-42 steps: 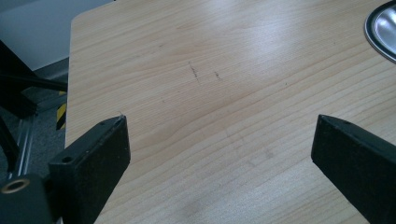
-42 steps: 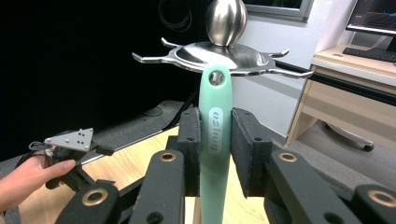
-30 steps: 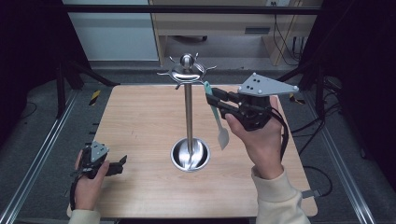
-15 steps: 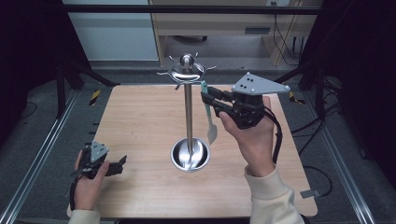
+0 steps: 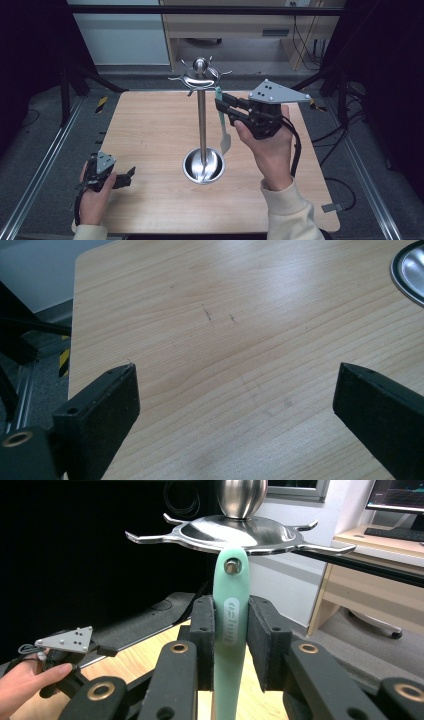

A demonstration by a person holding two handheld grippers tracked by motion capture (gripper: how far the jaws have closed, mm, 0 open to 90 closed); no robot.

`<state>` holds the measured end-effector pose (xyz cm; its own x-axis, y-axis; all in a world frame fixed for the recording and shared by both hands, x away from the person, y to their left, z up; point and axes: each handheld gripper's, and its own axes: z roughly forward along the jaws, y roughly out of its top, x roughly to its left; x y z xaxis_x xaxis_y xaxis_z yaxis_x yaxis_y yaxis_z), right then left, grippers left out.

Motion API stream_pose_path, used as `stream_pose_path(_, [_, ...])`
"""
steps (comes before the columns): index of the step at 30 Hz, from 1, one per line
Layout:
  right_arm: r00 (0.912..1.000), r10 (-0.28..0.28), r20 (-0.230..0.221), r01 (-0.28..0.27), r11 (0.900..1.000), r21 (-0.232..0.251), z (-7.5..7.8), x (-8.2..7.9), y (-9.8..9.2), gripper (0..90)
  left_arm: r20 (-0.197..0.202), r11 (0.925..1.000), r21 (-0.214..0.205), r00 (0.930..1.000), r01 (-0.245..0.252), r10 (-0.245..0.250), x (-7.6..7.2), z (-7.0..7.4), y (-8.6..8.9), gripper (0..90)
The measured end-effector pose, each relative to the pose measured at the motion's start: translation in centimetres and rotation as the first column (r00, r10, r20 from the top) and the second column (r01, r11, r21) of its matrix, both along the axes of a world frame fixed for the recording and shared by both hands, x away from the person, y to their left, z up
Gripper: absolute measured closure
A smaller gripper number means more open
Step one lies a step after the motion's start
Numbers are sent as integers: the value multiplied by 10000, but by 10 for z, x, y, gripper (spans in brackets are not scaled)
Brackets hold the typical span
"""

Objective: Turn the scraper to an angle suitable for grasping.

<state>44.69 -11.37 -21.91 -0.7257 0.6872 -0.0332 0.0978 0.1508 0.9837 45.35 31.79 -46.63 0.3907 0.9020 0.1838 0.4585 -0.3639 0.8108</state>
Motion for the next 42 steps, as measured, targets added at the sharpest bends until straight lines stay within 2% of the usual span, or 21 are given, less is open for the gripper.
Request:
stream_pose_path(18, [10000, -86, 16, 86, 10000, 47, -1, 0, 2, 730, -39, 9999, -65, 10000, 77, -78, 0, 0, -1, 45])
stream_pose_path(23, [9994, 327, -149, -331, 9991, -273, -3, 0, 1, 633, -54, 10000, -59, 10000, 44, -44, 1, 0, -1, 43])
stream_pose_path(26, [9997, 232, -101, -236, 9989, -394, -6, -3, -1, 602, 8, 10000, -59, 10000, 10, -9, 0, 1, 0, 43])
stream_pose_path(27, [9998, 158, -83, -161, 9990, -420, -7, -4, -1, 585, 9, 10000, -53, 10000, 14, -14, 0, 1, 0, 43])
stream_pose_path(28, [9999, -109, -65, 105, 9986, -527, -11, -7, -3, 518, 33, 10000, -81, 10000, -11, 11, 0, 1, 1, 43])
stream_pose_path(29, [9999, -109, -65, 105, 9986, -527, -11, -7, -3, 518, 33, 10000, -73, 10000, -12, 12, 0, 1, 1, 43])
stream_pose_path(31, [9988, -480, -72, 476, 9980, -426, -17, -12, -12, 460, 11, 10000, -66, 10000, -13, 13, 1, 1, 1, 43])
stream_pose_path(34, [9966, -809, -173, 803, 9962, -340, -23, -15, -20, 425, -51, 10000, -23, 10000, 45, -45, 1, 1, 0, 43])
stream_pose_path(36, [9926, -1179, -288, 1164, 9920, -482, -27, -11, -26, 345, -32, 10000, -24, 10000, 84, -84, 2, 1, -2, 43])
stream_pose_path(37, [9850, -1656, -490, 1630, 9852, -540, -31, -8, -34, 275, -29, 9999, -10, 9999, 105, -105, 2, 0, -2, 43])
stream_pose_path(38, [9850, -1656, -490, 1630, 9852, -540, -31, -8, -34, 275, -29, 9999, 2, 9999, 123, -123, 2, 1, -2, 43])
stream_pose_path(40, [9796, -1934, -545, 1917, 9808, -357, -33, -6, -38, 229, -28, 9999, -25, 9999, 150, -150, 2, 1, -2, 42])
stream_pose_path(42, [9753, -2110, -654, 2081, 9769, -478, -36, -3, -41, 182, -43, 9999, -2, 9999, 148, -148, 3, 1, -1, 42])
